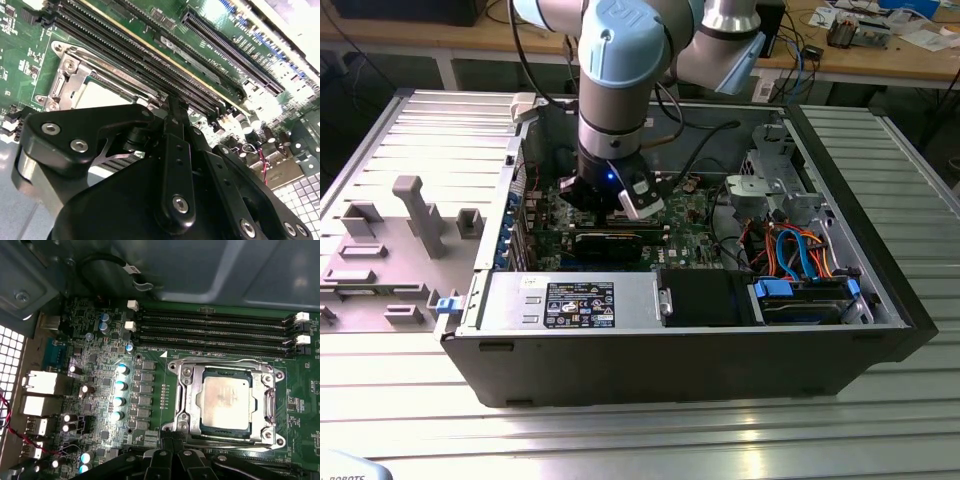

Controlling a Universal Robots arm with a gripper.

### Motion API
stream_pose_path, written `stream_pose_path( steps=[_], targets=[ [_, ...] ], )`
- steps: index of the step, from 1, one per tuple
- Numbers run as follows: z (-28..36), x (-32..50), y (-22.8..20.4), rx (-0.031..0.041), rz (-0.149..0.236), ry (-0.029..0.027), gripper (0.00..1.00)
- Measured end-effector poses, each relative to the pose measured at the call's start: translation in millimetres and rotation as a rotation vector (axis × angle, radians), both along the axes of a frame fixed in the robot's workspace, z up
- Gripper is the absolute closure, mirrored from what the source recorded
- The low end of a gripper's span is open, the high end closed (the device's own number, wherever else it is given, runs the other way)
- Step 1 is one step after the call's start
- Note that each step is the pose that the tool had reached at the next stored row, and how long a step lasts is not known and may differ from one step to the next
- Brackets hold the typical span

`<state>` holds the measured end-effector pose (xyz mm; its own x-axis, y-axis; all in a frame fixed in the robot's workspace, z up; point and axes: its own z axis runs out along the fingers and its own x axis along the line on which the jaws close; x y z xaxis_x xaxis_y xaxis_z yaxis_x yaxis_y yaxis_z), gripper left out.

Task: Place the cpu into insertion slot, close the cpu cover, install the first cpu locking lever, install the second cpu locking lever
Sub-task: 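Install the second cpu locking lever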

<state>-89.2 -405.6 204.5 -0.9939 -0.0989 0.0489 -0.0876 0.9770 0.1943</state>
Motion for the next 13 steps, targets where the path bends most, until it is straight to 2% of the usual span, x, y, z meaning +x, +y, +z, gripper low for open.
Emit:
stream_pose_path(
  steps=[1,6,9,13],
  targets=[
    [-0.4,-0.1,0.0,0.0068,0.0,0.0,0.89],
    [-3.1,-0.5,0.1,0.0271,0.0,-0.0001,0.89],
    [-4.3,-1.0,0.0,0.0343,0.0,0.0,0.89],
    [-4.4,-2.3,0.1,0.0362,0.0,-0.0001,0.89]
  ],
)
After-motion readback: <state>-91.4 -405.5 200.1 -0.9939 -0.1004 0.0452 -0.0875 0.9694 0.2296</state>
